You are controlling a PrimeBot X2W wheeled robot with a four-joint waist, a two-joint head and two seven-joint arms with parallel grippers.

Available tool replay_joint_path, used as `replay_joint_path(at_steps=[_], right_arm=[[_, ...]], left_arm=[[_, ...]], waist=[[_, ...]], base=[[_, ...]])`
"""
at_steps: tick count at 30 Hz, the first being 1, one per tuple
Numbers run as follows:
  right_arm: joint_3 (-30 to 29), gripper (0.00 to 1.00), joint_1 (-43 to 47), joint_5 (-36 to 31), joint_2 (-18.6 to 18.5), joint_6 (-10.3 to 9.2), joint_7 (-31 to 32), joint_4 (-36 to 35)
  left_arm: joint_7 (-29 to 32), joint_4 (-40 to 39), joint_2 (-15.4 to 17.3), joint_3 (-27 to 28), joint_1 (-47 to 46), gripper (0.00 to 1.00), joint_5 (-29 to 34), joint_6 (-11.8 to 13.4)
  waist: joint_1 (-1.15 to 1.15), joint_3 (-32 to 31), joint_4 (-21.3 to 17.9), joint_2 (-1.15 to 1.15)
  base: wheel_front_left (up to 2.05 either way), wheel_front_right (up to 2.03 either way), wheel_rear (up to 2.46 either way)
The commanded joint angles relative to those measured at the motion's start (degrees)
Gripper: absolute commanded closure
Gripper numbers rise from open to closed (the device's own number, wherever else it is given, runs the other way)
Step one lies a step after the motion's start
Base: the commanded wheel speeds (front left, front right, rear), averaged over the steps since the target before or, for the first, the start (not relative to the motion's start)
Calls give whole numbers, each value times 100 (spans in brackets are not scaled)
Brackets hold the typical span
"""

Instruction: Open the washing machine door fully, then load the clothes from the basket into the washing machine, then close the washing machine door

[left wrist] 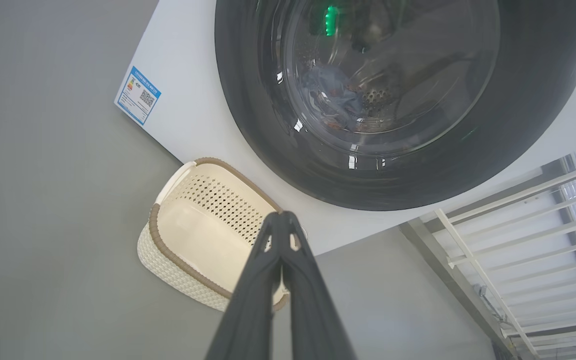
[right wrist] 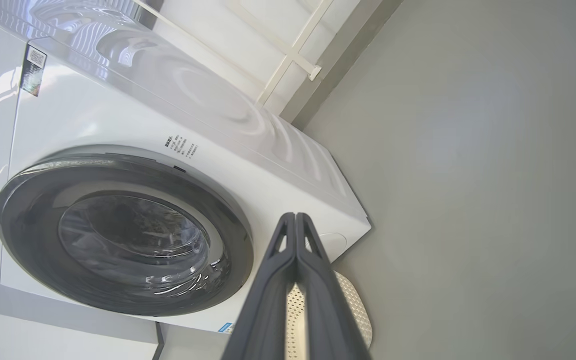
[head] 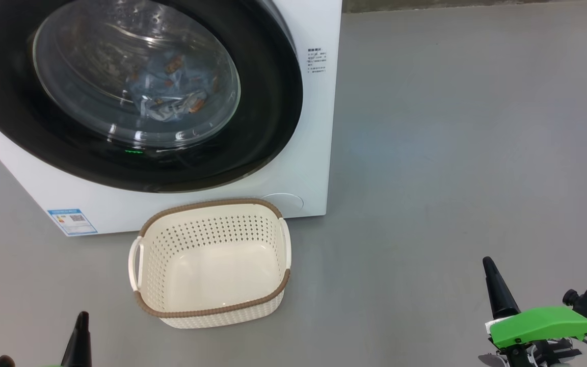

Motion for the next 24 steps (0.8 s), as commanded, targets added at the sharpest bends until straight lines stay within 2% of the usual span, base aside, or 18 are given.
replay_joint_path(at_steps=[1,24], right_arm=[[36,100,-56,218,-24,-4,43,-198],[-32,100,49,1532,-24,-5,414,-455]], left_arm=[[41,-148,76,111,-258,100,-200,-7],[411,-163,-35,128,-393,100,-1502,-8]], waist=[[0,-7,5,0],[0,-81,62,0]], base=[[0,0,0],[0,0,0]])
